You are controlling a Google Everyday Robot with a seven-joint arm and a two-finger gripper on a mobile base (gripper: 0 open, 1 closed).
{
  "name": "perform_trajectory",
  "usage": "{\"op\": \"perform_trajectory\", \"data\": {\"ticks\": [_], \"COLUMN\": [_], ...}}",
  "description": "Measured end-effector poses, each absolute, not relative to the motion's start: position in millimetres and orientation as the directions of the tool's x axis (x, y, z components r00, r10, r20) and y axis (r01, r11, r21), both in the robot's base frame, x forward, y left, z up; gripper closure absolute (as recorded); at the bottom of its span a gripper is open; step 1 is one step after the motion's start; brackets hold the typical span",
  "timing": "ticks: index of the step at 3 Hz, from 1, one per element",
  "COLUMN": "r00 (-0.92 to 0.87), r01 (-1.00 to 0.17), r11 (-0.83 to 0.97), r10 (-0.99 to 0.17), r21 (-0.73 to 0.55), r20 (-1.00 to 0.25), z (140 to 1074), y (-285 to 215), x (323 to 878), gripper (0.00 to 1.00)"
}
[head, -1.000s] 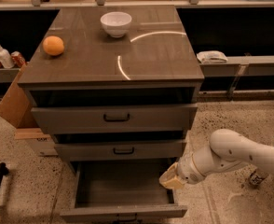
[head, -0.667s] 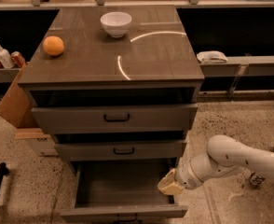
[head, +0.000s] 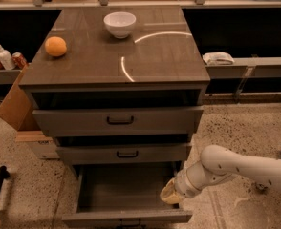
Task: Close bottom drawer
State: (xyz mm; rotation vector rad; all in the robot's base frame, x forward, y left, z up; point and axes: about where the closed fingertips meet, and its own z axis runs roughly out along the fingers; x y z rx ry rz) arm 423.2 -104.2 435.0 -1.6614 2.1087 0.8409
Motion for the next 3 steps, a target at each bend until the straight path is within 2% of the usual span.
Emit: {"op": "perform_trajectory", "data": {"ticks": [1, 2, 3], "r00": [-0.229, -0.233, -0.234], "r01": [-0.966, -0.956, -0.955], "r11": [0.115, 0.09, 0.092], "r10": [-0.792, -0.811, -0.818], "r21": [0.23, 0.279, 0.281], "r20": [-0.565, -0.536, -0.526], "z": [396, 326, 321], "y": [-104, -99, -97], "x": [420, 401, 399], "gripper": [1.0, 1.0, 1.0]}}
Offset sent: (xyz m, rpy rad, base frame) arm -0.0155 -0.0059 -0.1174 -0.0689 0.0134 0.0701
